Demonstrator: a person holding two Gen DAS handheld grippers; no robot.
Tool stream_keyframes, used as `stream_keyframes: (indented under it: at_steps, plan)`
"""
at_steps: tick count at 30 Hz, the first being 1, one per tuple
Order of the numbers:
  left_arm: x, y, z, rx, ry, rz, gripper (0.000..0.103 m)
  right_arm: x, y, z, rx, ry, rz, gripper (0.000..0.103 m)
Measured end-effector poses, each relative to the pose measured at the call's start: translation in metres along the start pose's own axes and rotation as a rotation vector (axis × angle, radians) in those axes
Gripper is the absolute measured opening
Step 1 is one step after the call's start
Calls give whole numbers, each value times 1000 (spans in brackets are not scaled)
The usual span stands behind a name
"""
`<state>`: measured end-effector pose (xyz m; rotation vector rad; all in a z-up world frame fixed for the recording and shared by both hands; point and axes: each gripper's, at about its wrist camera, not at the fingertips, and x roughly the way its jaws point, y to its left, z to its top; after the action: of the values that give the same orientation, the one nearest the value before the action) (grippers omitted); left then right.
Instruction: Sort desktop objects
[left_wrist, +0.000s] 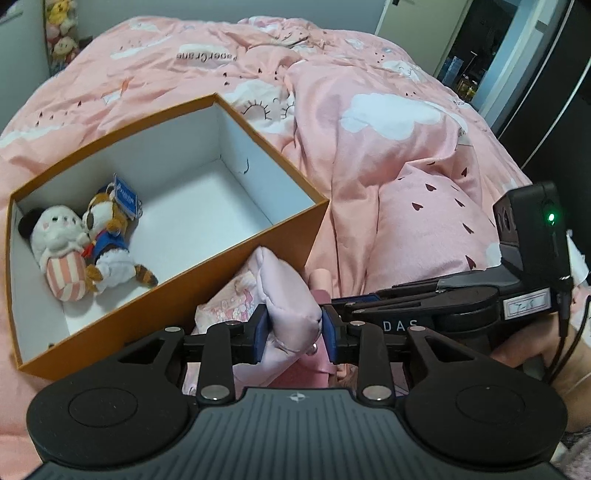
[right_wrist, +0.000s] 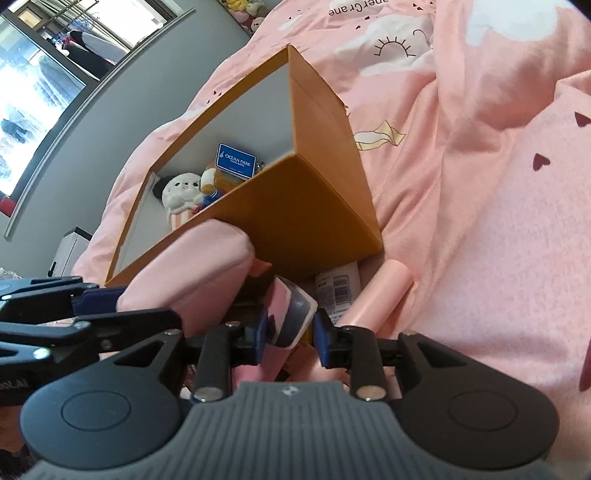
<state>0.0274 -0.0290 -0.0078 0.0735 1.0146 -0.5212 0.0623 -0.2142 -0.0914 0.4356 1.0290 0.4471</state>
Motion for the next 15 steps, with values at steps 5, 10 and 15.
stream_keyframes:
  at_steps: [5,10,15]
  plan:
    - [-1,-6,-6,64,-14,-12,40,-6,0,-2,15,-6,-9,38]
    - [-5,-8,-10,114,-29,-8,50,-2,3,-4,0,9,-34,41]
    - [-14,-11,-15,203,-31,-15,56,-2,0,-5,14,14,-30,41]
